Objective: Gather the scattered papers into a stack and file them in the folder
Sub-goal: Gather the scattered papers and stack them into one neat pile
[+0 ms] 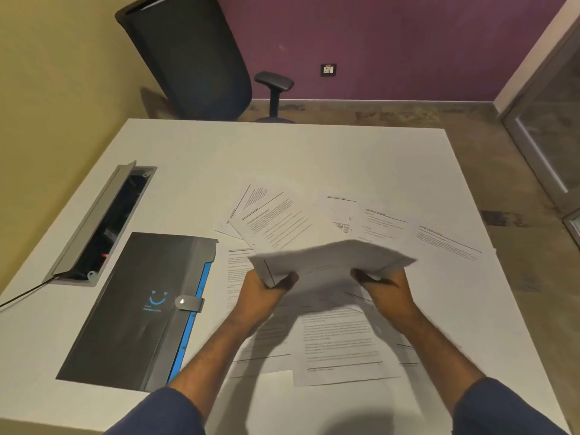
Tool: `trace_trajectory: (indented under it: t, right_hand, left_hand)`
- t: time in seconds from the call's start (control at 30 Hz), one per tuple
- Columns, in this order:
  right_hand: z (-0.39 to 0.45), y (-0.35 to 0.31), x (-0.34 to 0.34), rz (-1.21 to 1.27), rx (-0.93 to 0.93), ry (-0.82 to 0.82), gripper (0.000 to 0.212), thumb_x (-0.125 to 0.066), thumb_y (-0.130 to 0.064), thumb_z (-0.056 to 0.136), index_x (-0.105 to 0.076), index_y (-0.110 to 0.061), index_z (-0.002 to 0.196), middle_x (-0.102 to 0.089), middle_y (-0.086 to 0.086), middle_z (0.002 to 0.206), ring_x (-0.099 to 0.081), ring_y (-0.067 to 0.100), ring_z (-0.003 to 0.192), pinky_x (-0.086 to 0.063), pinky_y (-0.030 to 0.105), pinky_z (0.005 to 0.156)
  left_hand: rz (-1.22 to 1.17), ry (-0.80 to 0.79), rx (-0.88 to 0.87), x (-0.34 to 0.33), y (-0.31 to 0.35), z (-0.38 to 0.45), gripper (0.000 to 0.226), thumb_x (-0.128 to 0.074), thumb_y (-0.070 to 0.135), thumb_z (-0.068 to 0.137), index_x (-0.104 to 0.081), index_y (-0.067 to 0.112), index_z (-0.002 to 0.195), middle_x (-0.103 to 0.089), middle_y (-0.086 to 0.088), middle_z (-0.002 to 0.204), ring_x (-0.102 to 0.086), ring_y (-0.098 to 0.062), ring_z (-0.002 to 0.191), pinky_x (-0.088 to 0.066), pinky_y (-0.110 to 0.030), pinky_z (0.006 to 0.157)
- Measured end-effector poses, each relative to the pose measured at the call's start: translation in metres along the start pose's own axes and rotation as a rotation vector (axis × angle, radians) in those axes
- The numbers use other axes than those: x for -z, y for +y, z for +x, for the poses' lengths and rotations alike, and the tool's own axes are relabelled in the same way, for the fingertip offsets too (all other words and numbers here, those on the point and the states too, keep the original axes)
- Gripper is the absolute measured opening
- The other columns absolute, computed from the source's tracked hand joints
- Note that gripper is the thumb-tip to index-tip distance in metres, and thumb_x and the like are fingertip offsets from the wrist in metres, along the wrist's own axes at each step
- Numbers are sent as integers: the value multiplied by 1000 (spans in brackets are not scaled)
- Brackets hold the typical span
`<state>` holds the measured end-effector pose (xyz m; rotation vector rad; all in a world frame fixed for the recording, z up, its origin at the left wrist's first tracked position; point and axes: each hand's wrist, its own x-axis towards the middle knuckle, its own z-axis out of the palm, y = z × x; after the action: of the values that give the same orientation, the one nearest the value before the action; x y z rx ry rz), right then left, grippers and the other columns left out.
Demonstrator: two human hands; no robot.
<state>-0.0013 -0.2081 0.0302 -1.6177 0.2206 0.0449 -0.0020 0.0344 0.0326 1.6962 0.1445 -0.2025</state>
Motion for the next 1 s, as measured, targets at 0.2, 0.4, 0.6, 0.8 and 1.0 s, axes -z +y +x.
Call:
trace_trajectory:
  t: [0.2,0.4,0.6,0.8,1.0]
  right_hand:
    - [32,-3,-3,-150,7,47,18,-69,-6,89,-74,-18,101,-76,-3,94,-72,13,89,-57,27,76]
    - [58,12,2,-274,-84,65,22,-67,-3,89,-71,-10,109,-72,-1,95,-69,24,89,-55,35,85]
    - [66,26,9,-318,-168,100,23,-68,-5,88,-70,-7,110,-73,7,102,-69,29,93,-55,45,90]
    - [61,33,13,-262,-211,108,29,-68,-5,88,-68,-8,117,-72,6,108,-68,30,101,-53,47,96]
    - [67,19,15,-171,-237,100,15,-71,-10,88,-71,-24,83,-75,5,92,-71,25,87,-56,40,84]
  left_hand:
    - [192,110,94,0,-13,30,39,-66,-5,79,-62,18,110,-73,0,102,-71,-19,87,-58,-20,67]
    - [355,272,469,-3,-41,71,50,-68,19,79,-51,9,124,-59,4,106,-62,-22,96,-44,-27,78]
    - [473,309,574,-21,-39,96,81,-79,51,65,-49,1,121,-68,-8,107,-67,-31,100,-56,-38,80]
    - [371,357,553,-20,-48,104,37,-72,15,78,-59,15,112,-68,-1,99,-64,-23,86,-44,-25,66]
    - [156,117,505,10,-46,82,29,-58,-3,73,-38,15,62,-42,1,59,-38,-16,54,-29,-24,49]
